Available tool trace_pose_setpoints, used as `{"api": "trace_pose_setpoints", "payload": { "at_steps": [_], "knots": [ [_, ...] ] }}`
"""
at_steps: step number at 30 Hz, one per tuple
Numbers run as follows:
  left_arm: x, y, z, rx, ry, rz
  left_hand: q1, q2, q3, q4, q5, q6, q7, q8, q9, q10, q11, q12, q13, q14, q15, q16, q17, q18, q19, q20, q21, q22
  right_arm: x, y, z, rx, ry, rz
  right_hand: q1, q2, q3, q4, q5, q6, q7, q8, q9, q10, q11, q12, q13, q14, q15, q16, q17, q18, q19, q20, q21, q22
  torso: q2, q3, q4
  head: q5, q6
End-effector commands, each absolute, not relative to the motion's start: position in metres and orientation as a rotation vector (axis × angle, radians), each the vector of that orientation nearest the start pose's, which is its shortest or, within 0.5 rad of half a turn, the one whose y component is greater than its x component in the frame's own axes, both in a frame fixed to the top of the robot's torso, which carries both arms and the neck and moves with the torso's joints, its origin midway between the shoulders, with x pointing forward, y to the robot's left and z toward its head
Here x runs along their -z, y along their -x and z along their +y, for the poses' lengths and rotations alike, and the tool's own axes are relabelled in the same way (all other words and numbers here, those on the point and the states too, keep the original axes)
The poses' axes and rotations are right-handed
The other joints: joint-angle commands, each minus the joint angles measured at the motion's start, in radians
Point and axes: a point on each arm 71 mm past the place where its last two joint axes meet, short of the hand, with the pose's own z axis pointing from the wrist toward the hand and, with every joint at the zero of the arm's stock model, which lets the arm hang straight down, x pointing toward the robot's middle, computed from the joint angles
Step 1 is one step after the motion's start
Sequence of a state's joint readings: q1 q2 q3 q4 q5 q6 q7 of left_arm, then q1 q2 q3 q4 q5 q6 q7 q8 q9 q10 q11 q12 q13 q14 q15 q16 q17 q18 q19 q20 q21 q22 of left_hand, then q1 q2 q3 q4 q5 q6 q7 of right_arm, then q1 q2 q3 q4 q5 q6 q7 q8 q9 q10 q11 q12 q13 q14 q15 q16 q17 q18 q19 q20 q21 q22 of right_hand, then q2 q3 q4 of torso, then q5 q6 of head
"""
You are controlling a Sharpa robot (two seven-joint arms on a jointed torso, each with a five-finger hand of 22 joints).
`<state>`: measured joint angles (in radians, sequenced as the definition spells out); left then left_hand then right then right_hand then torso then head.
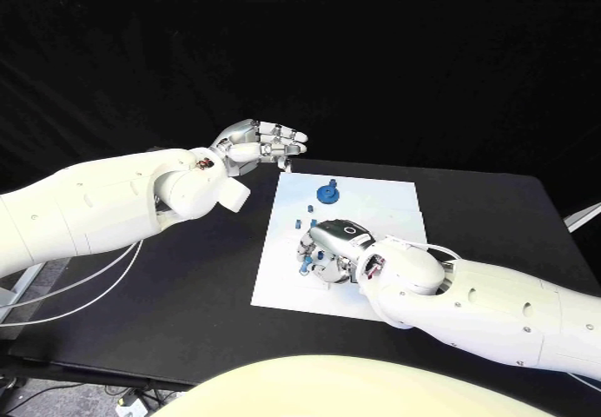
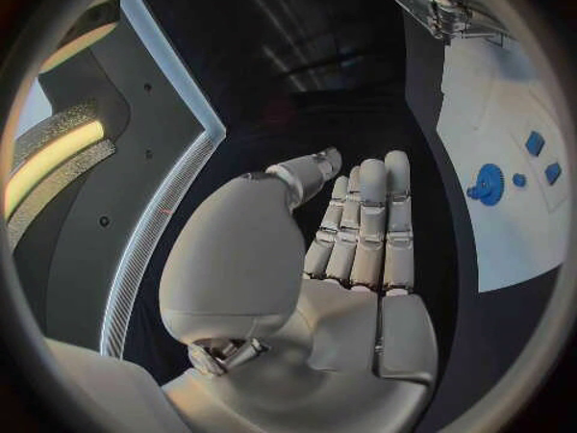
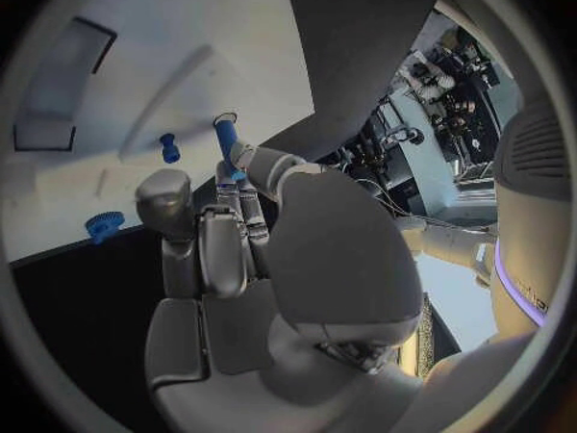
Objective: Assemble the parts on the task board
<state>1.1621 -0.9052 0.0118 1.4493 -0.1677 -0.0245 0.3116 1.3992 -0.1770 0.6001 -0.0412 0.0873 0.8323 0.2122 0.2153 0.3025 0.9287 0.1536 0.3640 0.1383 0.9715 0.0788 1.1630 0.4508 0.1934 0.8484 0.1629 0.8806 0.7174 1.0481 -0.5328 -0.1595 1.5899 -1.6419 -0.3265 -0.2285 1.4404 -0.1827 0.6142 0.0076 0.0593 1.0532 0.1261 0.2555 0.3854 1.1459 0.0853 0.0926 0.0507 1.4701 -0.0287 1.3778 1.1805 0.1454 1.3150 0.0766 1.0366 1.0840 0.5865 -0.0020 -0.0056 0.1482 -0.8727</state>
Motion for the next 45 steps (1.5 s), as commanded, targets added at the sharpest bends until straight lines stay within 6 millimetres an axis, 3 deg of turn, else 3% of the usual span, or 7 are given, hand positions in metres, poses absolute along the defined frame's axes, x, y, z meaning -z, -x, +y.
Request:
{"api": "trace_pose_setpoints", "payload": {
  "at_steps": [1,45],
  "knots": [
    [0.184,-0.493,0.245,1.613,0.954,1.609,-0.004,0.014,-0.039,0.011,0.006,-0.006,0.008,0.02,0.007,-0.02,0.002,0.013,0.016,-0.006,-0.001,-0.007,-0.01,-0.009,-0.001,0.006,-0.019,-0.007,0.271,-0.387,-0.032,-0.872,0.447,1.779,-0.034,0.033,0.054,-0.023,0.014,0.01,0.003,0.022,0.017,0.164,-0.035,0.059,0.084,0.027,0.0,0.013,0.009,-0.029,0.019,-0.004,0.018,0.011,0.0,-0.0008,0.0007,0.001,0.0],
    [0.185,-0.493,0.246,1.61,0.957,1.613,-0.003,0.014,-0.039,0.011,0.006,-0.007,0.008,0.021,0.007,-0.022,0.002,0.017,0.016,-0.007,-0.001,-0.006,-0.011,-0.009,-0.002,0.006,-0.019,-0.007,0.283,-0.384,-0.023,-0.836,0.498,1.806,-0.046,0.032,0.059,-0.033,0.012,0.007,0.004,0.022,0.019,0.16,-0.033,0.054,0.09,0.025,0.001,0.01,0.002,-0.026,0.01,-0.004,0.008,0.004,0.0,-0.0005,0.0,0.001,0.0]
  ]
}}
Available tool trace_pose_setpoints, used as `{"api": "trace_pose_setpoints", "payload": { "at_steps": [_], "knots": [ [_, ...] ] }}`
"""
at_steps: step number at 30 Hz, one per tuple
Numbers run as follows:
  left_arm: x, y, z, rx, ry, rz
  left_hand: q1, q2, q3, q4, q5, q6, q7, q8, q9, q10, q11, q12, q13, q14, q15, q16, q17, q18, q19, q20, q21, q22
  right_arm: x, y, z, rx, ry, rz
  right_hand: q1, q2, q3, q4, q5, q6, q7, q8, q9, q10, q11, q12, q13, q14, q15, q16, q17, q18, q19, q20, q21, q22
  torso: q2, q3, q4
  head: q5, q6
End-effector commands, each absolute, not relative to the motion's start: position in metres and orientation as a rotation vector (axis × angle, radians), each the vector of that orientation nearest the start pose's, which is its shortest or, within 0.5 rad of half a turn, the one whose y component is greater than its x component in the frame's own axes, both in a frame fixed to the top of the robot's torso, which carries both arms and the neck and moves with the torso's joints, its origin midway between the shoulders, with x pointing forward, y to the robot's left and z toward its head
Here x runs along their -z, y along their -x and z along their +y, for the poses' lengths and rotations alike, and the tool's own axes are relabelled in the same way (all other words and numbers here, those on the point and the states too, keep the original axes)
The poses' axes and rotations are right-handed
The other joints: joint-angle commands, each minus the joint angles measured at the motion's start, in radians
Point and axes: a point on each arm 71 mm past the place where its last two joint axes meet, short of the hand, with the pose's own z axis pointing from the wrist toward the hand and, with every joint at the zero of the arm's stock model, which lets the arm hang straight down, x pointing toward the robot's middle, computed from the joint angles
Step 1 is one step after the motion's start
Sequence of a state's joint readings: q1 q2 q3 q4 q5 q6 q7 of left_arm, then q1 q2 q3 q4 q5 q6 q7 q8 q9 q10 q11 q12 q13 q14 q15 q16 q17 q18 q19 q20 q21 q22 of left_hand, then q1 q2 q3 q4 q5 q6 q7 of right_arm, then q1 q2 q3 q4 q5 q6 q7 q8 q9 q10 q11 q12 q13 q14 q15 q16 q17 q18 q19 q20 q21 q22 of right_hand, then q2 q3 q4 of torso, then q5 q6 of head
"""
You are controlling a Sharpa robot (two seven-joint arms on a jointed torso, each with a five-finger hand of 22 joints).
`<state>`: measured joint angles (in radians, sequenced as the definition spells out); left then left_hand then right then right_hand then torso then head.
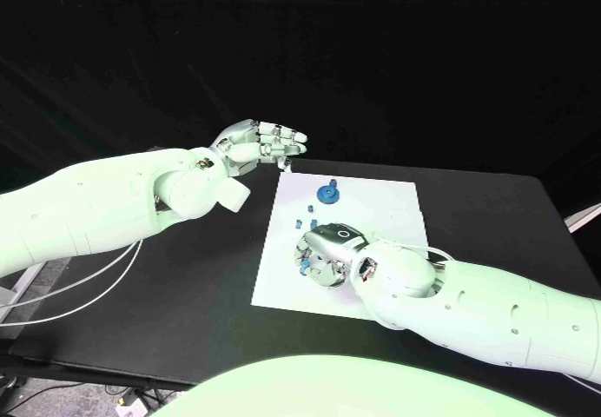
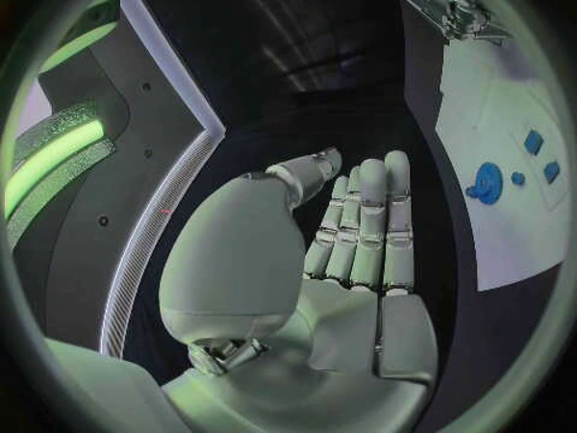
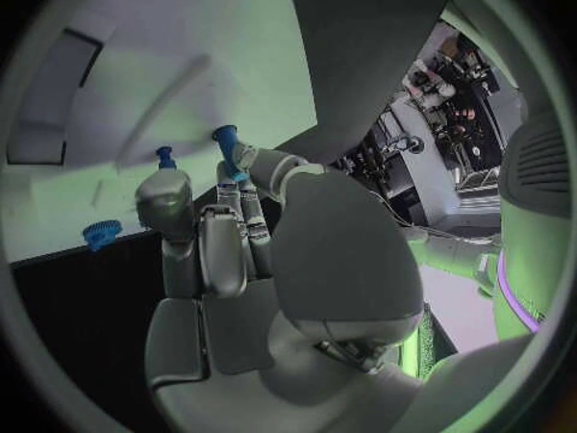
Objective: Assemble the parts on the task board
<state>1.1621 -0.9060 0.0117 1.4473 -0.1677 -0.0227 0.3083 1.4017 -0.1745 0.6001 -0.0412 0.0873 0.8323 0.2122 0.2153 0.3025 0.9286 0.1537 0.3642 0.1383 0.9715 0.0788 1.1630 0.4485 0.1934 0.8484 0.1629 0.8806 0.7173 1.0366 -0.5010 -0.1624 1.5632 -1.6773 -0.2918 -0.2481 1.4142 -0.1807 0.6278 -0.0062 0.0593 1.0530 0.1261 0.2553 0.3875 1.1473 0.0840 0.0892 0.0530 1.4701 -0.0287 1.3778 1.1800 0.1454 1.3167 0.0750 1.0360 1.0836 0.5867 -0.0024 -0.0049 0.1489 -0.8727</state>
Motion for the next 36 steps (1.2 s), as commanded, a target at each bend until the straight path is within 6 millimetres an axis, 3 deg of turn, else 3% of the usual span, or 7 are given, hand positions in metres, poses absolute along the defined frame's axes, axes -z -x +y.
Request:
{"api": "trace_pose_setpoints", "payload": {
  "at_steps": [1,6,9,14,22,29,36],
  "knots": [
    [0.185,-0.493,0.246,1.611,0.957,1.614,-0.006,0.012,-0.039,0.011,0.006,-0.007,0.008,0.021,0.007,-0.022,0.002,0.017,0.016,-0.007,-0.001,-0.006,-0.008,-0.009,-0.002,0.006,-0.019,-0.007,0.283,-0.384,-0.023,-0.835,0.499,1.807,-0.024,0.028,0.044,-0.021,0.012,0.006,0.005,0.022,0.017,0.156,-0.031,0.056,0.089,0.025,0.001,0.01,0.003,-0.026,0.008,-0.002,0.008,0.005,0.0,-0.0002,-0.0008,0.0,0.0],
    [0.185,-0.493,0.246,1.61,0.957,1.615,-0.006,0.012,-0.039,0.011,0.006,-0.007,0.008,0.021,0.007,-0.022,0.002,0.017,0.016,-0.007,-0.001,-0.006,-0.008,-0.009,-0.002,0.006,-0.019,-0.007,0.284,-0.385,-0.026,-0.83,0.491,1.811,-0.065,0.019,0.032,-0.028,0.012,-0.057,0.027,-0.011,0.007,0.07,-0.004,0.005,0.083,0.024,0.023,0.009,0.001,-0.025,-0.006,0.014,-0.012,-0.005,-0.001,-0.0004,-0.0009,0.0,0.0],
    [0.185,-0.493,0.246,1.609,0.958,1.615,-0.006,0.012,-0.039,0.011,0.006,-0.007,0.008,0.021,0.007,-0.022,0.002,0.017,0.016,-0.007,-0.001,-0.006,-0.008,-0.009,-0.002,0.006,-0.019,-0.007,0.284,-0.385,-0.027,-0.831,0.484,1.806,-0.094,-0.012,0.025,-0.029,0.011,-0.12,0.042,-0.044,-0.006,-0.025,0.022,-0.026,0.06,0.018,0.045,0.002,-0.013,-0.018,-0.024,0.032,-0.049,-0.033,0.0,-0.0002,-0.0007,0.0,0.0],
    [0.185,-0.493,0.247,1.607,0.959,1.617,-0.006,0.012,-0.039,0.012,0.006,-0.007,0.008,0.021,0.007,-0.023,0.002,0.018,0.016,-0.007,-0.001,-0.006,-0.009,-0.009,-0.002,0.006,-0.019,-0.007,0.282,-0.385,-0.029,-0.836,0.475,1.792,-0.095,-0.033,0.001,-0.045,0.01,-0.175,0.054,-0.068,-0.015,-0.147,0.038,-0.016,0.028,-0.021,0.058,-0.07,-0.13,0.011,-0.088,0.048,-0.192,-0.147,-0.001,-0.0001,-0.0009,-0.003,0.0],
    [0.185,-0.493,0.247,1.609,0.959,1.621,-0.007,0.011,-0.039,0.012,0.006,-0.008,0.008,0.021,0.007,-0.023,0.002,0.018,0.016,-0.008,-0.001,-0.006,-0.009,-0.009,-0.002,0.006,-0.019,-0.007,0.278,-0.382,-0.035,-0.841,0.464,1.767,-0.075,-0.033,-0.088,-0.05,0.014,-0.218,0.049,-0.082,-0.02,-0.244,0.044,0.009,0.016,-0.033,0.061,-0.116,-0.19,0.024,-0.113,0.053,-0.292,-0.224,-0.001,0.0002,-0.001,-0.007,0.0],
    [0.185,-0.493,0.248,1.608,0.959,1.621,-0.007,0.011,-0.039,0.012,0.006,-0.008,0.008,0.021,0.007,-0.023,0.002,0.018,0.016,-0.008,-0.001,-0.006,-0.009,-0.009,-0.002,0.006,-0.019,-0.007,0.265,-0.383,-0.051,-0.844,0.432,1.736,0.021,-0.003,-0.339,0.045,0.021,-0.24,0.04,-0.085,-0.029,-0.315,0.047,0.09,0.016,-0.033,0.064,-0.147,-0.217,0.03,-0.093,0.055,-0.384,-0.294,-0.001,-0.0001,-0.0015,-0.02,0.0],
    [0.185,-0.493,0.25,1.605,0.961,1.621,-0.005,0.011,-0.039,0.011,0.006,-0.01,0.008,0.021,0.006,-0.024,0.002,0.019,0.016,-0.007,-0.001,-0.005,-0.009,-0.009,-0.001,0.006,-0.019,-0.007,0.241,-0.401,-0.098,-0.837,0.204,1.761,0.02,0.015,-0.304,0.104,0.017,-0.198,0.051,-0.07,-0.034,-0.177,0.027,0.196,0.027,0.006,0.05,-0.068,-0.098,0.006,-0.02,0.043,-0.264,-0.187,-0.004,-0.0005,-0.0051,-0.05,0.0]
  ]
}}
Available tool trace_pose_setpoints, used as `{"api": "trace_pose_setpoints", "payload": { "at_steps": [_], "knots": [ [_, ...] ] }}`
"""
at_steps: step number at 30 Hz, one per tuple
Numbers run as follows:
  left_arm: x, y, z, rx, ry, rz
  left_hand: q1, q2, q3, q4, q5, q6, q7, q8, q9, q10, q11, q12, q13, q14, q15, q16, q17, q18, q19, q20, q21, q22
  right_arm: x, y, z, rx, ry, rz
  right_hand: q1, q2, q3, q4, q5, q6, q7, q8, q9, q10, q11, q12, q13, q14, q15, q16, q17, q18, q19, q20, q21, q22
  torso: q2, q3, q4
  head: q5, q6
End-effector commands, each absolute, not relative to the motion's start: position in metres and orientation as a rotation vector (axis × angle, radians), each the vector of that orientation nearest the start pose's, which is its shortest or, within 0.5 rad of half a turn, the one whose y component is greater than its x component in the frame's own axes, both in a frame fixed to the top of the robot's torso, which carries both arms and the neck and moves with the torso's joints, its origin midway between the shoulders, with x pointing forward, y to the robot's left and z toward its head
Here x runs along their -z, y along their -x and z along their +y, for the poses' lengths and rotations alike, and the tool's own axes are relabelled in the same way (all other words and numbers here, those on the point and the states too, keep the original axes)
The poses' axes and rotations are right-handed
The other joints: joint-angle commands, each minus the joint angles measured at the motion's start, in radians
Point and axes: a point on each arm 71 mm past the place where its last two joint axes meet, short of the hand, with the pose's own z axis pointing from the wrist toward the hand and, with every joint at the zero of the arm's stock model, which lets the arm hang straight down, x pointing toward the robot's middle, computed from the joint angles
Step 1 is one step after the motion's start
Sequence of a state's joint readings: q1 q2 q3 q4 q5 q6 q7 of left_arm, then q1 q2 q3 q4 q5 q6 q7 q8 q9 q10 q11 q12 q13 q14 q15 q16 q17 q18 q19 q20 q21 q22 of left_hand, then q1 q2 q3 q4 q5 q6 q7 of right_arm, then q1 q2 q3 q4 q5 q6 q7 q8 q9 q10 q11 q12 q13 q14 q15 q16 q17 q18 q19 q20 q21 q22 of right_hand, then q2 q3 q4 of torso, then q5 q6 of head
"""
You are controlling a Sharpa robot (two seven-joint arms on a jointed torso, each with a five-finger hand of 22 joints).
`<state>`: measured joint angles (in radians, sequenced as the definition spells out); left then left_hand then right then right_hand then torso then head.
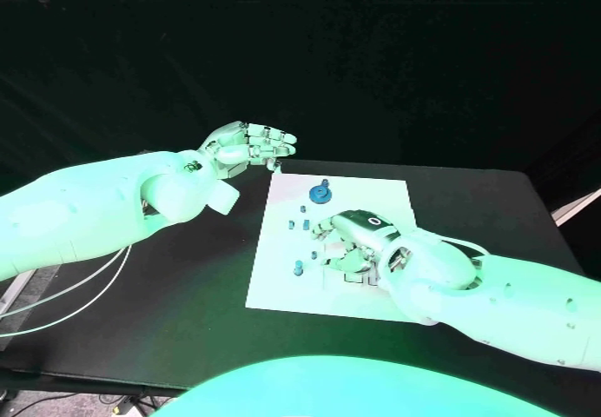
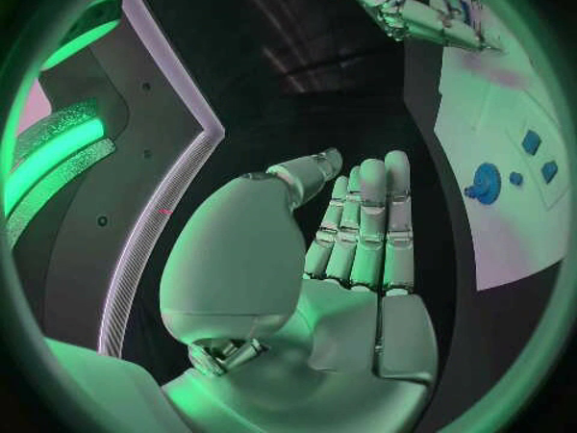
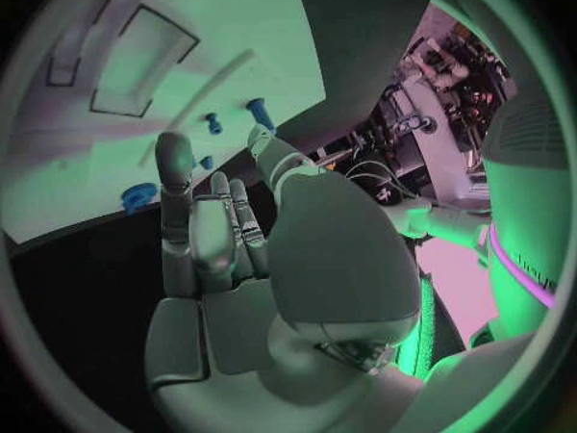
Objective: Assemble the parts on the task board
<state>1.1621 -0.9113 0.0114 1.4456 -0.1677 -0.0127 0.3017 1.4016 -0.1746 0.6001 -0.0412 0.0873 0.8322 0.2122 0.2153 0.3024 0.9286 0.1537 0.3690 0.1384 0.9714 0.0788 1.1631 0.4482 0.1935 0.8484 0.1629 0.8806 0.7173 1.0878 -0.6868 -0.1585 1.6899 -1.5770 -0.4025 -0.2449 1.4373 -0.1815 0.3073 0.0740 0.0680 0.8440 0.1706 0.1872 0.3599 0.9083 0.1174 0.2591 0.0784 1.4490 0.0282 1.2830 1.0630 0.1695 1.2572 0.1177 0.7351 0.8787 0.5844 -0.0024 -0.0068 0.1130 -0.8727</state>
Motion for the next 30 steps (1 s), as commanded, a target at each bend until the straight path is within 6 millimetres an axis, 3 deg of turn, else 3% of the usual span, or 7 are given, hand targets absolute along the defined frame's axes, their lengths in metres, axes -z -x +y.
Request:
{"api": "trace_pose_setpoints", "payload": {
  "at_steps": [1,7,9,11,13,19,30],
  "knots": [
    [0.185,-0.493,0.25,1.604,0.961,1.62,-0.005,0.011,-0.039,0.011,0.006,-0.009,0.008,0.021,0.006,-0.024,0.002,0.014,0.016,-0.007,-0.001,-0.005,-0.008,-0.009,-0.001,0.006,-0.019,-0.007,0.238,-0.405,-0.108,-0.831,0.152,1.775,-0.016,0.012,0.027,0.033,0.007,0.021,0.009,0.002,-0.007,0.096,-0.007,0.039,0.003,0.031,-0.008,0.038,0.034,-0.022,0.047,0.0,0.056,0.035,-0.002,-0.0005,-0.0037,-0.02,0.0],
    [0.186,-0.493,0.251,1.6,0.963,1.619,-0.005,0.012,-0.039,0.011,0.006,-0.009,0.008,0.021,0.006,-0.024,0.002,0.015,0.016,-0.007,-0.001,-0.005,-0.008,-0.009,-0.001,0.006,-0.019,-0.007,0.223,-0.42,-0.168,-0.769,-0.099,1.866,-0.108,-0.031,0.008,0.107,0.003,0.05,-0.012,0.037,0.001,0.284,-0.042,0.153,0.07,0.04,-0.032,0.073,0.083,-0.03,0.068,-0.017,0.111,0.091,-0.01,0.001,-0.0123,-0.056,0.0],
    [0.186,-0.493,0.252,1.599,0.964,1.619,-0.005,0.012,-0.039,0.011,0.006,-0.009,0.008,0.021,0.006,-0.024,0.002,0.015,0.016,-0.007,-0.001,-0.005,-0.008,-0.009,-0.001,0.006,-0.019,-0.007,0.222,-0.42,-0.18,-0.743,-0.139,1.899,-0.139,-0.038,-0.035,0.141,0.002,0.07,-0.033,0.079,0.02,0.32,-0.063,0.247,0.149,0.042,-0.046,0.082,0.095,-0.032,0.076,-0.033,0.132,0.112,-0.012,0.0029,-0.015,-0.065,0.0],
    [0.187,-0.492,0.252,1.599,0.966,1.62,-0.005,0.012,-0.039,0.011,0.006,-0.009,0.008,0.021,0.006,-0.024,0.002,0.015,0.016,-0.007,-0.001,-0.005,-0.008,-0.009,-0.001,0.006,-0.019,-0.007,0.222,-0.419,-0.192,-0.713,-0.17,1.935,-0.173,-0.004,-0.108,0.21,0.005,0.05,-0.054,0.182,0.099,0.234,-0.078,0.47,0.388,0.056,-0.066,0.12,0.154,-0.05,0.103,-0.056,0.201,0.181,-0.014,0.0048,-0.0169,-0.076,0.0],
    [0.188,-0.492,0.251,1.6,0.968,1.622,-0.005,0.012,-0.039,0.011,0.006,-0.009,0.008,0.021,0.006,-0.024,0.002,0.015,0.016,-0.007,-0.001,-0.005,-0.008,-0.009,-0.001,0.006,-0.019,-0.007,0.223,-0.417,-0.203,-0.678,-0.198,1.968,-0.198,0.015,-0.159,0.213,0.003,0.032,-0.057,0.225,0.135,0.273,-0.082,0.65,0.625,0.067,-0.066,0.149,0.201,-0.055,0.121,-0.052,0.248,0.227,-0.016,0.0061,-0.0184,-0.085,0.0],
    [0.191,-0.491,0.251,1.602,0.972,1.627,-0.005,0.012,-0.039,0.012,0.006,-0.009,0.008,0.021,0.006,-0.024,0.002,0.015,0.017,-0.007,-0.001,-0.005,-0.009,-0.009,-0.001,0.006,-0.018,-0.007,0.228,-0.411,-0.23,-0.568,-0.259,2.008,-0.218,0.065,-0.278,0.215,0.003,-0.001,-0.057,0.26,0.176,0.439,-0.084,1.011,1.104,0.088,-0.066,0.214,0.323,-0.074,0.156,-0.052,0.357,0.328,-0.022,0.0092,-0.0234,-0.108,0.0],
    [0.193,-0.491,0.249,1.606,0.973,1.631,-0.005,0.012,-0.039,0.012,0.006,-0.009,0.008,0.021,0.006,-0.024,0.002,0.015,0.017,-0.007,-0.001,-0.005,-0.009,-0.009,-0.001,0.006,-0.018,-0.007,0.246,-0.403,-0.243,-0.457,-0.333,2.024,-0.211,0.097,-0.38,0.217,0.004,0.001,-0.056,0.267,0.187,0.524,-0.082,1.153,1.293,0.101,-0.063,0.249,0.4,-0.081,0.166,-0.049,0.401,0.376,-0.022,0.0081,-0.0222,-0.12,0.0]
  ]
}}
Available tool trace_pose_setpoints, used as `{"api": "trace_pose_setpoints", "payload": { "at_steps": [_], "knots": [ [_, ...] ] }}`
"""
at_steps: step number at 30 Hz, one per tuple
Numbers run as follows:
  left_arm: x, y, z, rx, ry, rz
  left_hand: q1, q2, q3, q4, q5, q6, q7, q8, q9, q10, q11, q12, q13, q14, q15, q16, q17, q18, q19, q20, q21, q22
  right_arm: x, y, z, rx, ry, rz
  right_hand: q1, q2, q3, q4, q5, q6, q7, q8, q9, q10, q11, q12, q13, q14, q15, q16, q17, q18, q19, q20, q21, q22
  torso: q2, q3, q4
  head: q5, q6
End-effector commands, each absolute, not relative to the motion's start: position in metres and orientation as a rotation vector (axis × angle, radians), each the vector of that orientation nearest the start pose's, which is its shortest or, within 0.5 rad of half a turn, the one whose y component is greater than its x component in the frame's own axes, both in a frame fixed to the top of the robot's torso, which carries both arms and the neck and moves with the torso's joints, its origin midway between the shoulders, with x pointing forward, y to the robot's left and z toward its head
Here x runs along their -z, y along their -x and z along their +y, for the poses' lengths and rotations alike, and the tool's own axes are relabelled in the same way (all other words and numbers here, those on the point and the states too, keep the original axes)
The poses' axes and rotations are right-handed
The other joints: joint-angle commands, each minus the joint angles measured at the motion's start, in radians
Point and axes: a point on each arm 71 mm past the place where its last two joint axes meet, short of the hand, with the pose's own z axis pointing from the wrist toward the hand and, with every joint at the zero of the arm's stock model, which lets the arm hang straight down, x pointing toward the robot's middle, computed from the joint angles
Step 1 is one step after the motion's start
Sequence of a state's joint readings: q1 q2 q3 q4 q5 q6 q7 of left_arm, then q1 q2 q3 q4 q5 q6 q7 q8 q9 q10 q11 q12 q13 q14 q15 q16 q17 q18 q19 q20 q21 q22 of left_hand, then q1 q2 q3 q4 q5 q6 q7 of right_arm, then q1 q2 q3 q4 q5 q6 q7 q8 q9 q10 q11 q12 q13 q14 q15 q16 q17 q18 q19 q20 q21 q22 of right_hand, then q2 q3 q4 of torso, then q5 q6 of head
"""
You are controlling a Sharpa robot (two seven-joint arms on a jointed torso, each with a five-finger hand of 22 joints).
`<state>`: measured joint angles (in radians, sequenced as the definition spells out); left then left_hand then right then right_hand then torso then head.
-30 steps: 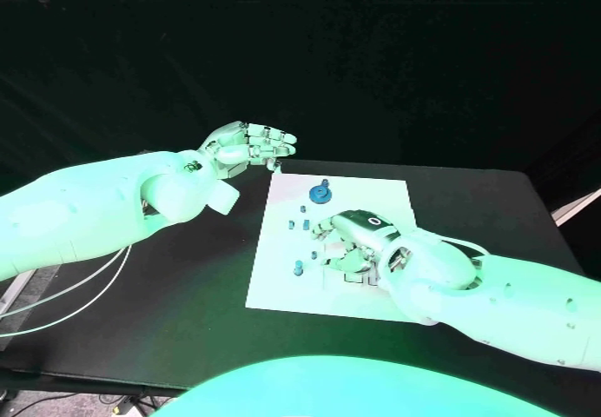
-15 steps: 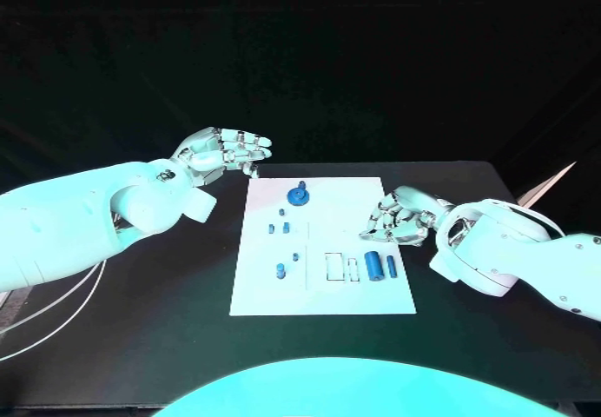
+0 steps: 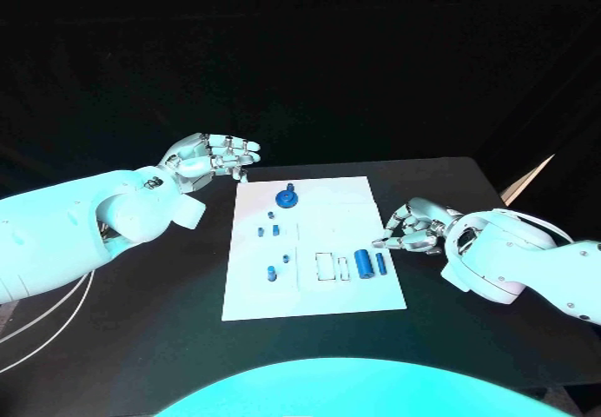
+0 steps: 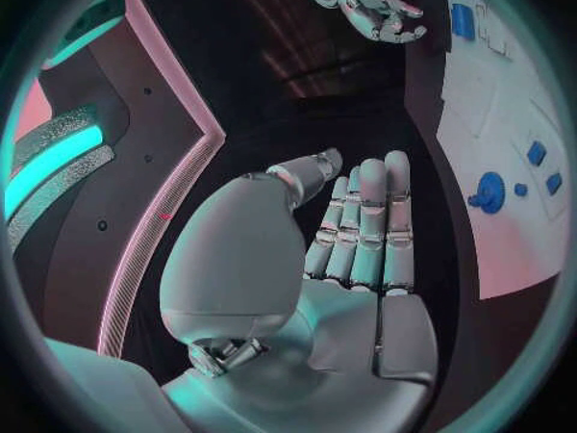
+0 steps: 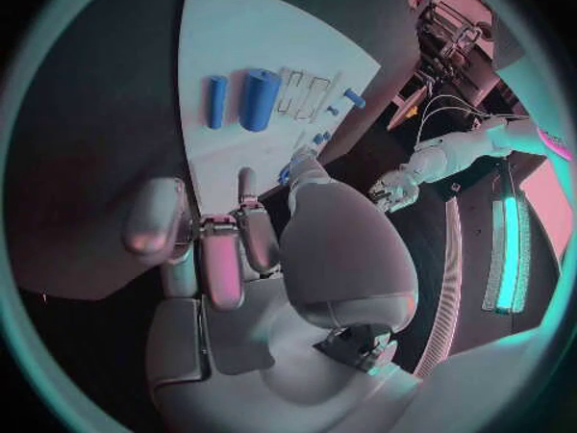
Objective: Assemble the parts on the task board
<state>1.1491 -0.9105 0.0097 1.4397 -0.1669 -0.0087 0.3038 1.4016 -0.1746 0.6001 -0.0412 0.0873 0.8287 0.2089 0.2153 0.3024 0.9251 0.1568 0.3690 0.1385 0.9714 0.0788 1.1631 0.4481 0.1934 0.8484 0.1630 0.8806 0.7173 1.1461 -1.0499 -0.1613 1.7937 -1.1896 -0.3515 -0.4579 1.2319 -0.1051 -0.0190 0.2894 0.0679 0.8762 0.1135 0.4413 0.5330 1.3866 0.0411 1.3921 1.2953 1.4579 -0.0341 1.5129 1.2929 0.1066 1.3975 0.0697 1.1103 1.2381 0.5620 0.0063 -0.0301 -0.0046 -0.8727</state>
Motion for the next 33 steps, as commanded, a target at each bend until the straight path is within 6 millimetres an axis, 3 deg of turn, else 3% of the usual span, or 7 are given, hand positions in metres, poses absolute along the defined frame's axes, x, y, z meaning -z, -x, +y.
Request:
{"api": "trace_pose_setpoints", "payload": {
  "at_steps": [1,10,27,33],
  "knots": [
    [0.193,-0.491,0.249,1.606,0.973,1.631,-0.005,0.012,-0.039,0.012,0.006,-0.006,0.012,0.021,0.006,-0.021,-0.001,0.015,0.016,-0.007,-0.001,-0.005,-0.008,-0.009,-0.001,0.006,-0.018,-0.007,0.248,-0.402,-0.242,-0.453,-0.336,2.027,-0.006,0.021,-0.057,0.002,0.004,-0.032,0.001,0.013,0.014,0.047,-0.005,0.021,0.078,0.093,-0.001,0.02,0.173,-0.019,0.026,-0.001,0.027,0.018,0.001,-0.0008,0.0012,-0.001,0.0],
    [0.193,-0.491,0.251,1.605,0.974,1.63,-0.007,0.013,-0.039,0.013,0.006,-0.005,0.012,0.022,0.006,-0.021,-0.001,0.017,0.017,-0.007,-0.001,-0.004,-0.008,-0.009,-0.001,0.006,-0.018,-0.007,0.268,-0.399,-0.233,-0.437,-0.351,2.051,-0.019,0.027,-0.079,0.003,0.004,-0.031,0.001,0.013,0.014,0.042,-0.005,0.018,0.077,0.093,0.0,0.022,0.176,-0.019,0.026,0.0,0.027,0.02,0.002,-0.002,0.0034,0.007,0.0],
    [0.193,-0.49,0.253,1.604,0.975,1.633,-0.007,0.013,-0.039,0.013,0.006,-0.005,0.012,0.022,0.006,-0.021,-0.001,0.017,0.017,-0.007,-0.001,-0.004,-0.008,-0.009,-0.001,0.006,-0.018,-0.007,0.289,-0.398,-0.218,-0.411,-0.308,2.105,-0.026,0.031,-0.089,0.003,0.005,-0.032,0.002,0.012,0.014,0.035,-0.004,0.011,0.07,0.093,0.001,0.023,0.178,-0.018,0.025,0.001,0.026,0.021,0.003,-0.0008,0.0003,0.012,0.0],
    [0.194,-0.49,0.253,1.606,0.976,1.64,-0.009,0.013,-0.04,0.015,0.007,-0.005,0.011,0.023,0.006,-0.021,-0.001,0.018,0.017,-0.007,0.0,-0.003,-0.009,-0.01,-0.001,0.006,-0.019,-0.007,0.294,-0.397,-0.216,-0.398,-0.289,2.117,-0.026,0.032,-0.089,0.003,0.005,-0.032,0.002,0.012,0.014,0.035,-0.004,0.01,0.069,0.094,0.001,0.023,0.18,-0.019,0.027,0.001,0.032,0.025,0.003,0.0012,0.0014,0.015,0.0]
  ]
}}
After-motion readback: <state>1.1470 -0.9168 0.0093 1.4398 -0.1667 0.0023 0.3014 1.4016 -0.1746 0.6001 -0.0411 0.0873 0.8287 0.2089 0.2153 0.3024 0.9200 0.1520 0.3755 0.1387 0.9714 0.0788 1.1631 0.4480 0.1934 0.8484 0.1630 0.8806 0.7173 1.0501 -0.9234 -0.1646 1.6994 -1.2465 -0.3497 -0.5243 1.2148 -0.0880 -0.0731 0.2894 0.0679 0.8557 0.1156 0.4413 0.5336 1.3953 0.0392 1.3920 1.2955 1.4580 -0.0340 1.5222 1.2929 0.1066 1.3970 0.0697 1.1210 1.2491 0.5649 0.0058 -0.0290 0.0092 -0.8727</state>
